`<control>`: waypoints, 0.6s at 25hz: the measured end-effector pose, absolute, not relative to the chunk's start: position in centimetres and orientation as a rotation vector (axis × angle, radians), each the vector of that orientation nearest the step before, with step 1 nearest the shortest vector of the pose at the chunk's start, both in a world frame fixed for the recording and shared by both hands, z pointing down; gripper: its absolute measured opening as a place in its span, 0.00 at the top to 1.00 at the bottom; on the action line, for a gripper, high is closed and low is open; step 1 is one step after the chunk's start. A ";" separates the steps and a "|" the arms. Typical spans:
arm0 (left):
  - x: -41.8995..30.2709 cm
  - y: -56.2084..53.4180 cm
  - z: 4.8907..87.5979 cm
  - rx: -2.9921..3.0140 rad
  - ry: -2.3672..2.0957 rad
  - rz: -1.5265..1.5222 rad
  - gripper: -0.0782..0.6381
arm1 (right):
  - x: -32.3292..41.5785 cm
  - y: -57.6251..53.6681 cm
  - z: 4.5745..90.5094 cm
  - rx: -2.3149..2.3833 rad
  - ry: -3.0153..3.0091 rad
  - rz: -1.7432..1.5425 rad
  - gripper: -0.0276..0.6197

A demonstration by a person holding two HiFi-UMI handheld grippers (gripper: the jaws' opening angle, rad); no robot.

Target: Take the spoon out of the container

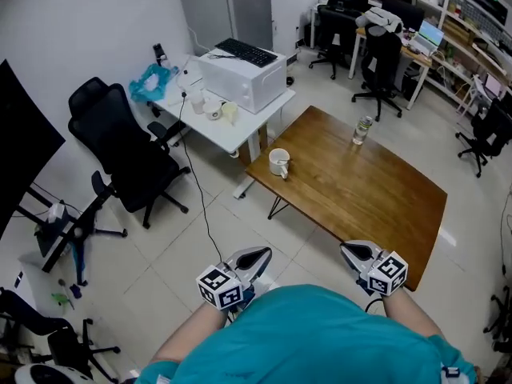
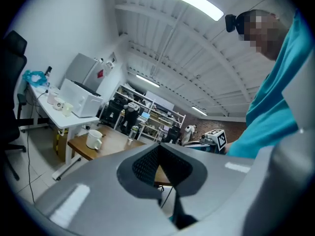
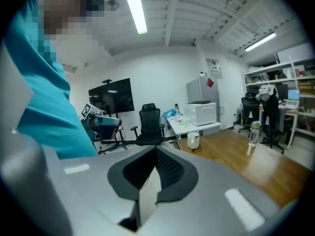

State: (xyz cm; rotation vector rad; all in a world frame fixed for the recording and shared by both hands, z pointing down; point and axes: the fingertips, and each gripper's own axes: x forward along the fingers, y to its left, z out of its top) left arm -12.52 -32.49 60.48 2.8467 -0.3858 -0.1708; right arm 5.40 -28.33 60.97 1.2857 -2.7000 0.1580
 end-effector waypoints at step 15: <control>-5.1 -58.0 65.3 2.720 -0.816 -0.164 0.89 | 10.4 -60.8 73.5 0.801 -2.752 0.338 0.94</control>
